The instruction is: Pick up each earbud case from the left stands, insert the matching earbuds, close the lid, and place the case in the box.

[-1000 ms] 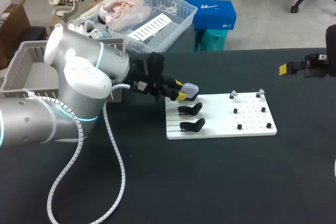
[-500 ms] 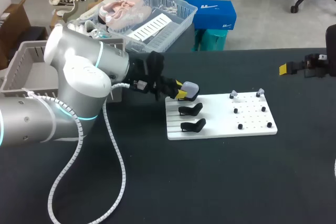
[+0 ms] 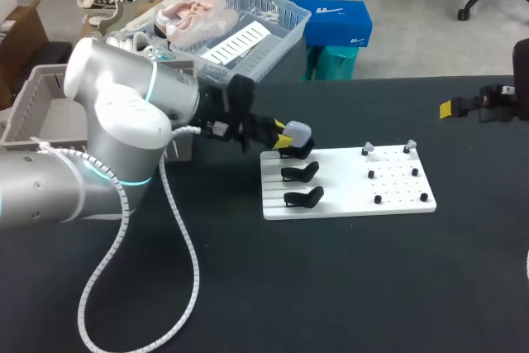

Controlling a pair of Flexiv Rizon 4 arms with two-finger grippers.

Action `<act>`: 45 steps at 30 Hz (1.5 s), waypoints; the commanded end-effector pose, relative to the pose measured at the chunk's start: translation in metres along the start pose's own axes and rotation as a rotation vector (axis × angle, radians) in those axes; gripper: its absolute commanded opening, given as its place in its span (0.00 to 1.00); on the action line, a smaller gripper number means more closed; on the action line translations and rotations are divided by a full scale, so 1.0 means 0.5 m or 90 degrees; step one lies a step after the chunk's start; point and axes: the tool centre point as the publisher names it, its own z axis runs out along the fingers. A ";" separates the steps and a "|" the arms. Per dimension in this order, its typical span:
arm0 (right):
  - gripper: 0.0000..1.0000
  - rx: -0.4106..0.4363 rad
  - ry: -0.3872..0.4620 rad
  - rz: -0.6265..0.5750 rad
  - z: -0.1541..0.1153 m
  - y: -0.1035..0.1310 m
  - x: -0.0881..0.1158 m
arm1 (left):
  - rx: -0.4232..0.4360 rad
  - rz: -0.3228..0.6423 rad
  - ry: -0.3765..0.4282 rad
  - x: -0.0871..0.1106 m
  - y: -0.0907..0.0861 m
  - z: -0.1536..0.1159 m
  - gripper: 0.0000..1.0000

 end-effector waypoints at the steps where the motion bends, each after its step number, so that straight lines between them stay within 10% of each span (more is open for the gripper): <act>1: 1.00 -0.001 0.000 0.000 0.000 -0.001 0.001 | -0.017 -0.003 -0.013 -0.006 -0.011 -0.014 0.00; 21: 1.00 -0.070 0.076 -0.101 0.112 0.067 -0.036 | -0.117 -0.027 -0.061 -0.133 -0.100 -0.045 0.00; 45: 1.00 -0.167 0.161 -0.214 0.237 0.215 -0.038 | -0.132 0.001 -0.083 -0.191 -0.094 -0.010 0.00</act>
